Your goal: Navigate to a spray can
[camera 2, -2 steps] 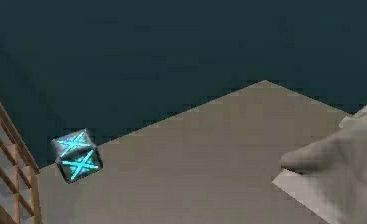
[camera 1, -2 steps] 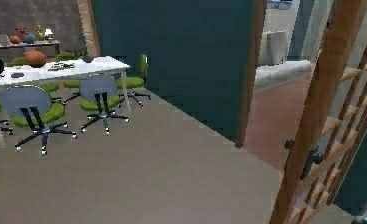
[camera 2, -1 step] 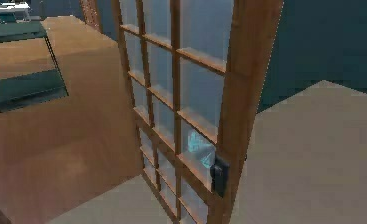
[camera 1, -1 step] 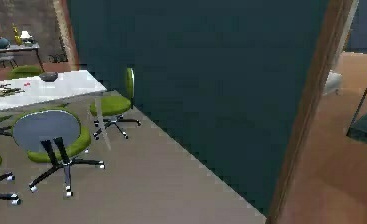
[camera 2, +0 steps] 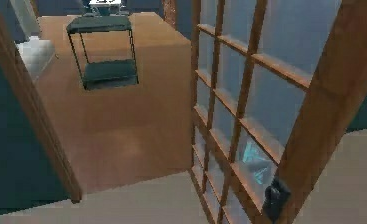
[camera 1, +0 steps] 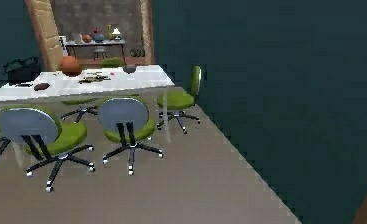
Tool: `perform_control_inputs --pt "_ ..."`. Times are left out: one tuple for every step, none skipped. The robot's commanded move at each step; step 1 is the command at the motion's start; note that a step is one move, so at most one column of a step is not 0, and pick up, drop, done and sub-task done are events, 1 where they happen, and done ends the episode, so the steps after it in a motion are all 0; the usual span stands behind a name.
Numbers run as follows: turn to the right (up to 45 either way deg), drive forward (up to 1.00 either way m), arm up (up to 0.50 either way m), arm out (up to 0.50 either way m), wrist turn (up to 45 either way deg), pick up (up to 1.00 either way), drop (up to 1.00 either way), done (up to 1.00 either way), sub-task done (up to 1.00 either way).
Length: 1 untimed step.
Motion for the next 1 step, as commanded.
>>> perform_control_inputs --pt "0.0 0.15 0.00 0.00 0.0 0.00 0.00 0.00 0.00"
